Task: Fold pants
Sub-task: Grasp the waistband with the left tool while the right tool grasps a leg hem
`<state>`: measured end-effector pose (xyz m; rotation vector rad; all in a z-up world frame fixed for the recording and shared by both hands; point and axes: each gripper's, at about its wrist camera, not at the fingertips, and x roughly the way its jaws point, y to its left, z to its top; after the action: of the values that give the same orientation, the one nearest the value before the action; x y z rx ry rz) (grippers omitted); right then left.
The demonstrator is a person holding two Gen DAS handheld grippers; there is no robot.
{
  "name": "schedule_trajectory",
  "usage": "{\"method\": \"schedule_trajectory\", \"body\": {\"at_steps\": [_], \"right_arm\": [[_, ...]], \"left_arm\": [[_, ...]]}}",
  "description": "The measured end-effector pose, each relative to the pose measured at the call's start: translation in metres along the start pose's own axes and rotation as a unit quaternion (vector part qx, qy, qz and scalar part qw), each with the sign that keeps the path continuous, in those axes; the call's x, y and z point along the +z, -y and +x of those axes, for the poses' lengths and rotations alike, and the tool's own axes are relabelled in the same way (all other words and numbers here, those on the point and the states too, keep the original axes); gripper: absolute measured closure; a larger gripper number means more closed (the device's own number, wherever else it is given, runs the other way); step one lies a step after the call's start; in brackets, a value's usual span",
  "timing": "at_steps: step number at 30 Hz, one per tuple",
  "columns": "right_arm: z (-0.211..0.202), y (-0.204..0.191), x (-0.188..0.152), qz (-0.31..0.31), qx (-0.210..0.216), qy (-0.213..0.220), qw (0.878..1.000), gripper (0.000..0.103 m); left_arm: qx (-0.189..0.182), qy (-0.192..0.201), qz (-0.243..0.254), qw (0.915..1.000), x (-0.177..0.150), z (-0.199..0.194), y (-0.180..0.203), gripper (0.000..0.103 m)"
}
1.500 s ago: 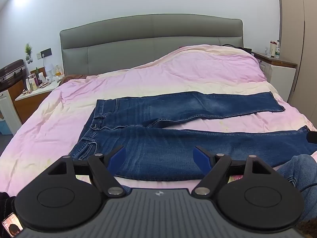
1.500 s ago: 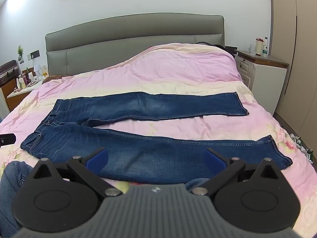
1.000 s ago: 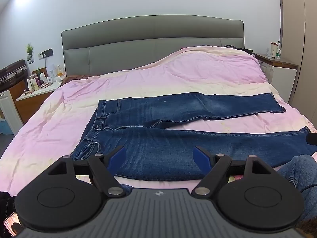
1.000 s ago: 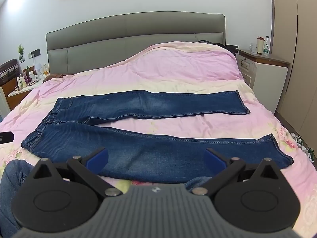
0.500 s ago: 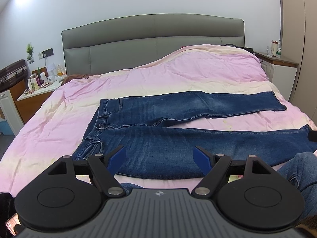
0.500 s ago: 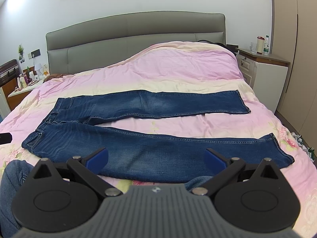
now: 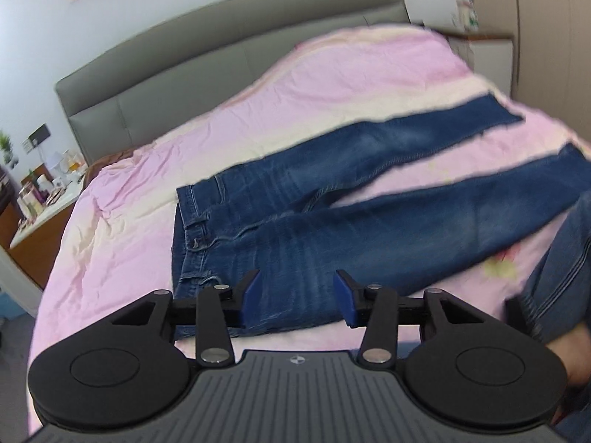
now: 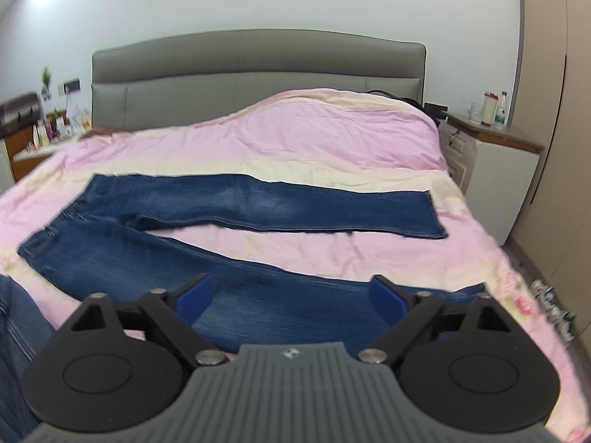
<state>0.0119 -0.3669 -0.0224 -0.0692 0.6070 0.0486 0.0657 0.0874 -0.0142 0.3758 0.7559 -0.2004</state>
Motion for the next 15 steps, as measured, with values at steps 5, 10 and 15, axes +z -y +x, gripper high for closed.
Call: {"method": "schedule_trajectory", "body": {"at_steps": [5,10,15], "right_arm": [[0.021,0.045,0.010,-0.021,-0.019,-0.020,0.999,0.036],[0.053,0.085,0.006,-0.039,-0.042,-0.050,0.997,0.045],[0.092,0.114,-0.012,-0.079,-0.065,-0.104,0.989,0.046]], "left_arm": [[0.029,-0.099,0.133,0.9857,-0.016,0.065,-0.015,0.051],[0.004,-0.149,0.175,0.9732,-0.034,0.122,-0.033,0.052],[-0.007,-0.213,0.218,0.9523,-0.052,0.180,-0.033,0.052]]}}
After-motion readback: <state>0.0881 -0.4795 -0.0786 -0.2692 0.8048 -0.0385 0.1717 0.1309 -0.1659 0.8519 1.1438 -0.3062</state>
